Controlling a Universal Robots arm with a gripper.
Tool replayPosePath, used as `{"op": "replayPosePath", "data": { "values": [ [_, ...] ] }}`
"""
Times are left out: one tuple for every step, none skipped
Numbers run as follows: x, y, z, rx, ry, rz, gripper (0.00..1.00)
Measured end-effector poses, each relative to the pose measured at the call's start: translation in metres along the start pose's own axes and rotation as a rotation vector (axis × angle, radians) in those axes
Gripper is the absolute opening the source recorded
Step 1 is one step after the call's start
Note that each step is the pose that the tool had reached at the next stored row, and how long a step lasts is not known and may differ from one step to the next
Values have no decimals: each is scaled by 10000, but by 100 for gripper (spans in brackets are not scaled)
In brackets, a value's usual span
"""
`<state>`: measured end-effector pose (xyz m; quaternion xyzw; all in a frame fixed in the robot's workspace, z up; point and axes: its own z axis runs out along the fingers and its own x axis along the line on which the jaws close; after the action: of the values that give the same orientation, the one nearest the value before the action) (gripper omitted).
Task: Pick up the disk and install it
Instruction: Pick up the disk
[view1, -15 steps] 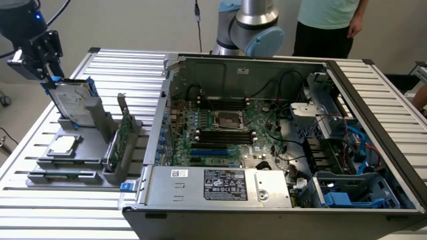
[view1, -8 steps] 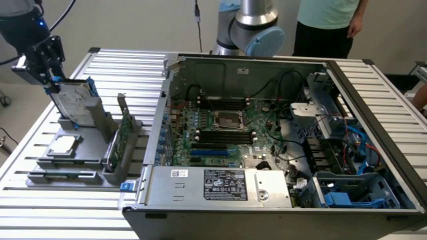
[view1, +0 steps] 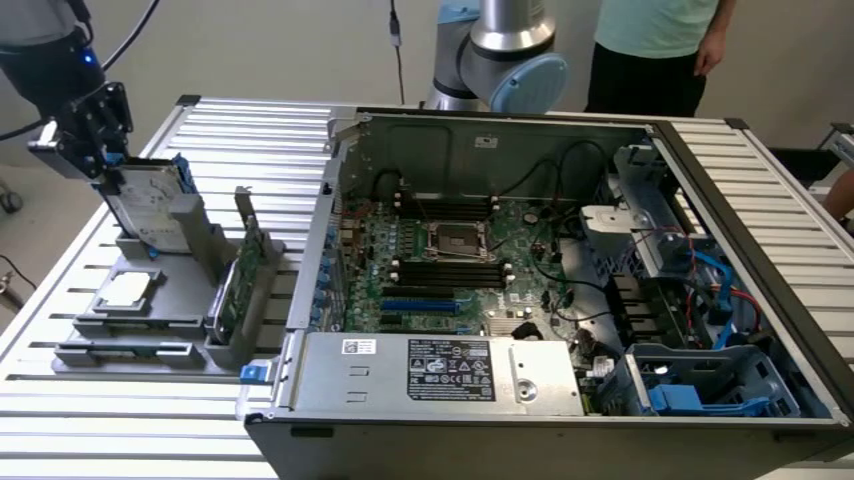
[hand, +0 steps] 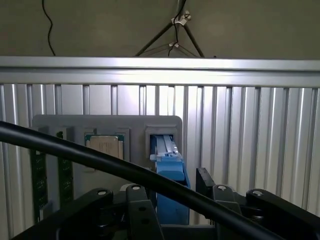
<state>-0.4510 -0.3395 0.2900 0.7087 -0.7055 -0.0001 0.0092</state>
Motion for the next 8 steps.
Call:
{"op": "replayPosePath", "data": {
  "values": [
    [0, 0, 7, 0, 38, 1, 48],
    [0, -1, 13, -1, 62, 0, 48],
    [0, -1, 17, -1, 67, 0, 48],
    [0, -1, 19, -2, 68, -1, 48],
    [0, 0, 24, 0, 67, 0, 48],
    [-1, -1, 32, 2, 67, 1, 48],
    [-1, -1, 41, 1, 67, 1, 48],
    [-1, -1, 49, 0, 67, 1, 48]
  ]
}}
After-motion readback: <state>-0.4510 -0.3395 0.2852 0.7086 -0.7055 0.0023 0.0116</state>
